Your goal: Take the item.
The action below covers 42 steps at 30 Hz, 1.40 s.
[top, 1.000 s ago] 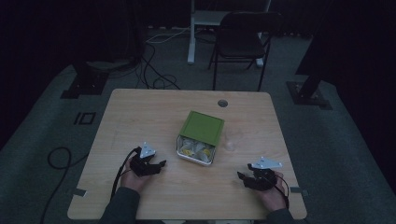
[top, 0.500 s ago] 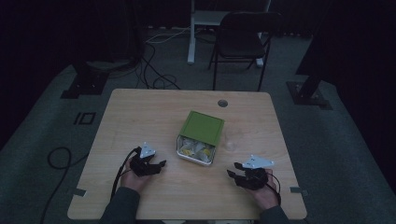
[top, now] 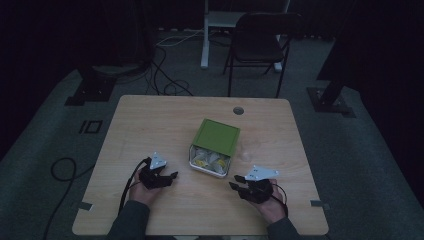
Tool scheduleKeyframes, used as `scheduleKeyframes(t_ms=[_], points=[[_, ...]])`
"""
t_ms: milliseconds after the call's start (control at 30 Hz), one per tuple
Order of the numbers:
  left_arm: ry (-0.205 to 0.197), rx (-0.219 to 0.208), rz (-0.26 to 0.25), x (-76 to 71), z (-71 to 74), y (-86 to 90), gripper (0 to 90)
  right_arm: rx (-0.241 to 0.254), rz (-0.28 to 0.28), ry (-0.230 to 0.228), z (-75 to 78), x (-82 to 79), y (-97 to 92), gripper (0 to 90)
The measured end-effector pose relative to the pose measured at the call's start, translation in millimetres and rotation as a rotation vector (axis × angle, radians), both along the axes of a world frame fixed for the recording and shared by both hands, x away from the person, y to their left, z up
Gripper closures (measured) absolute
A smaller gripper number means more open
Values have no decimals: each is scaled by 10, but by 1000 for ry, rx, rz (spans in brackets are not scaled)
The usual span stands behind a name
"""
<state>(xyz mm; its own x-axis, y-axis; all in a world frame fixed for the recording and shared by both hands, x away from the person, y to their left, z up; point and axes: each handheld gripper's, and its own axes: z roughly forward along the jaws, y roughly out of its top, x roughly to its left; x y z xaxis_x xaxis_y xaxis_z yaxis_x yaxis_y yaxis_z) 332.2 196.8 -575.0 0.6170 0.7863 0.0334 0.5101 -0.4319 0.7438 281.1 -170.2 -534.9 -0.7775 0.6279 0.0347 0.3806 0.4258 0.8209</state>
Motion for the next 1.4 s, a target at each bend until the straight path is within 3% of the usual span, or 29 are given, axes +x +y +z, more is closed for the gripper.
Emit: scheduleKeyframes(t_ms=[233, 767, 1167, 1400], points=[[0, 0, 0, 0, 0, 0, 375, 21, 39, -5, 76, 40, 156, 697], [0, 0, 0, 0, 0, 0, 375, 21, 81, -47, 180, 162, 523, 698], [0, 0, 0, 0, 0, 0, 375, 0, 47, -69, 197, 229, 810, 745], [0, 0, 0, 0, 0, 0, 376, -40, 33, -64, 138, 273, 967, 749]])
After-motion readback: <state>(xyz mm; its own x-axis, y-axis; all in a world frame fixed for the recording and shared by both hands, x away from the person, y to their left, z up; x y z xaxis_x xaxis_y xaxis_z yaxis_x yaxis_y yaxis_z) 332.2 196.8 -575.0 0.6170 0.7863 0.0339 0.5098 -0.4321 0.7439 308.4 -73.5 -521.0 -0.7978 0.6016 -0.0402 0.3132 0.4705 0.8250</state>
